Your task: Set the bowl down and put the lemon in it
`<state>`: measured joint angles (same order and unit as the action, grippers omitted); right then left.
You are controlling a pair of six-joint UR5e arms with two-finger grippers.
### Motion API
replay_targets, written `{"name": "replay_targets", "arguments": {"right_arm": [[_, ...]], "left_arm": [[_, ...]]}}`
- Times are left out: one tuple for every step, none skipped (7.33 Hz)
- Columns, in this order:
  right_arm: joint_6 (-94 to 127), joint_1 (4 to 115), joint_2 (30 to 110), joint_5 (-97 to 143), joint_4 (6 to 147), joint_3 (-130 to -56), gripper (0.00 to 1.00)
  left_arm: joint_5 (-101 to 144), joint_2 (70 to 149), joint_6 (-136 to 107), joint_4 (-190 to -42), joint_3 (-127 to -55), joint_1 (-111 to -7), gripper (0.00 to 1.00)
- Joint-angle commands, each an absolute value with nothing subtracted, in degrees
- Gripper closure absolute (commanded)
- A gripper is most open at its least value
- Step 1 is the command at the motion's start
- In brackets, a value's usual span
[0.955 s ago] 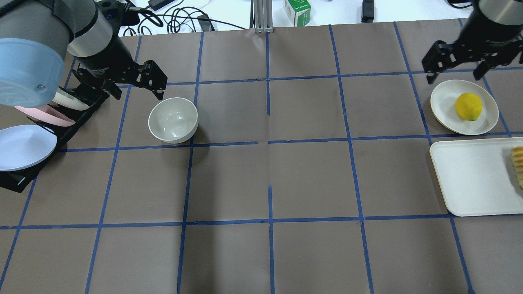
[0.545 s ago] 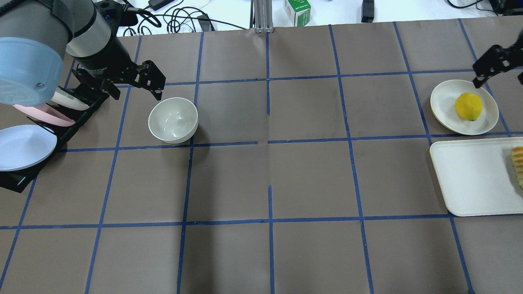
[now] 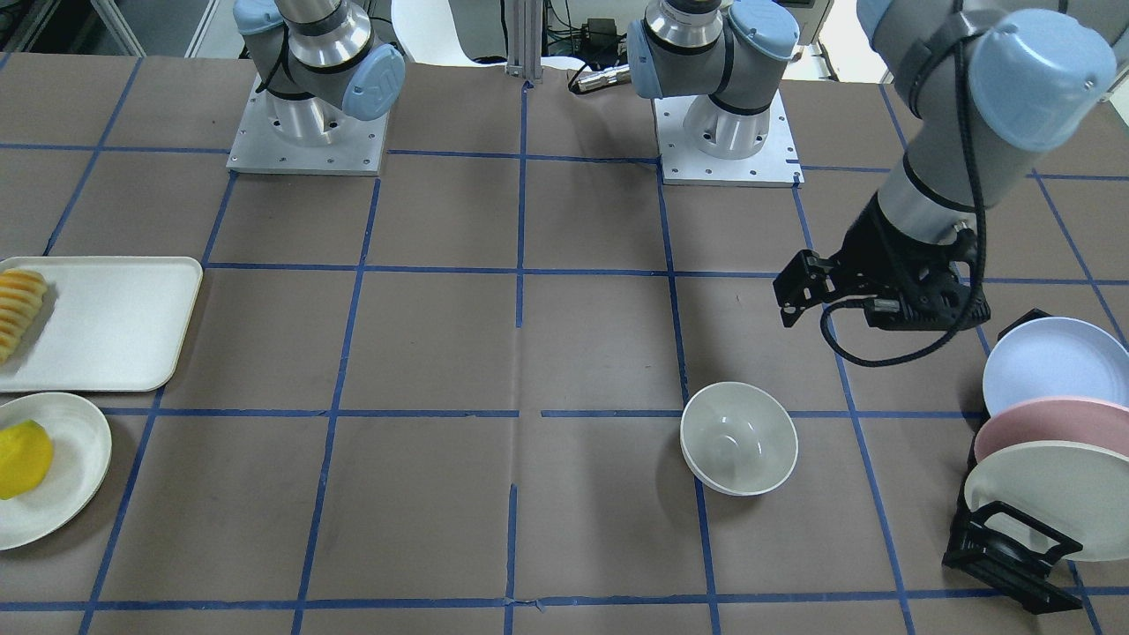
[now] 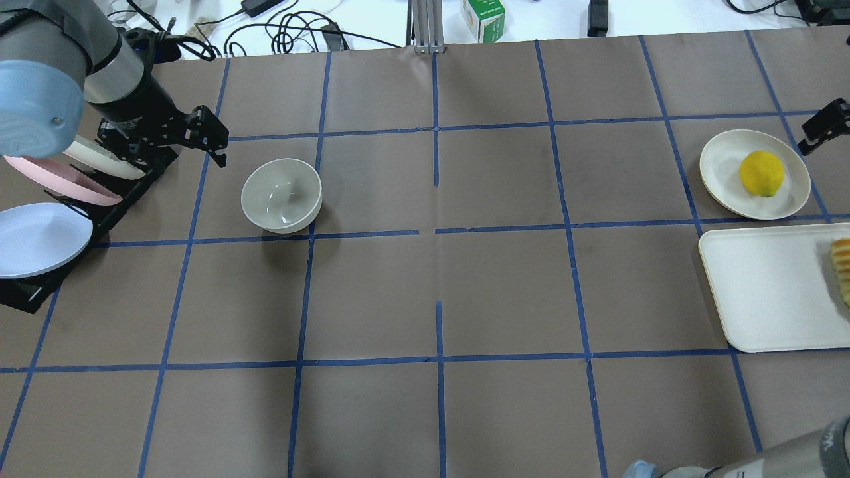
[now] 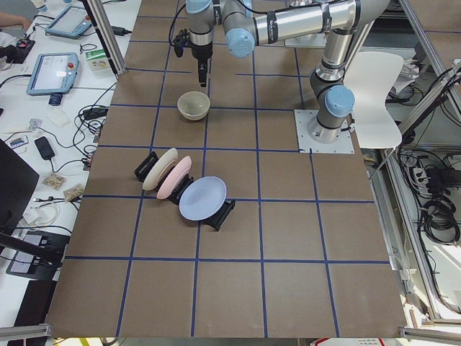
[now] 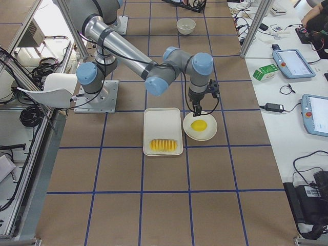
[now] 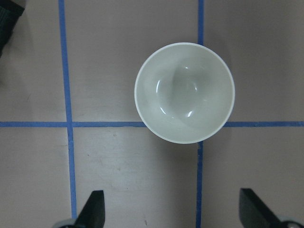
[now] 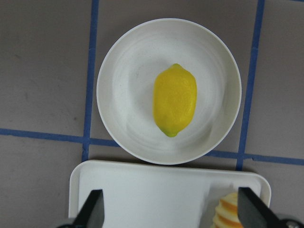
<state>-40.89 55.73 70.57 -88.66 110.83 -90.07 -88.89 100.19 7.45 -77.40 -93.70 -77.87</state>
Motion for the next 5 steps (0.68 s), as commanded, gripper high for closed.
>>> {"name": "replay_targets", "arguments": {"right_arm": [[-40.9,55.7,60.8,-88.5,119.4,-90.3,0.0],[-40.8,55.8,58.6,-88.3,120.3,-90.2,0.0],[-40.6,55.9,58.1,-88.1,121.0,-90.3,0.0],[-40.6,56.1,56.6,-87.1,122.1,-90.3,0.0],[-40.6,56.1,56.2,-87.0,122.3,-90.3,0.0]], "left_arm": [[-88.9,107.4,7.3,-71.8,-93.7,-77.1,0.0],[-88.8,110.4,6.7,-68.3,-93.8,-77.1,0.0],[-88.7,113.3,6.7,-63.9,-95.3,-77.1,0.0],[-88.7,115.4,6.6,-59.8,-96.9,-77.2,0.0],[-88.7,116.3,6.8,-58.7,-97.7,-77.6,0.0]]}}
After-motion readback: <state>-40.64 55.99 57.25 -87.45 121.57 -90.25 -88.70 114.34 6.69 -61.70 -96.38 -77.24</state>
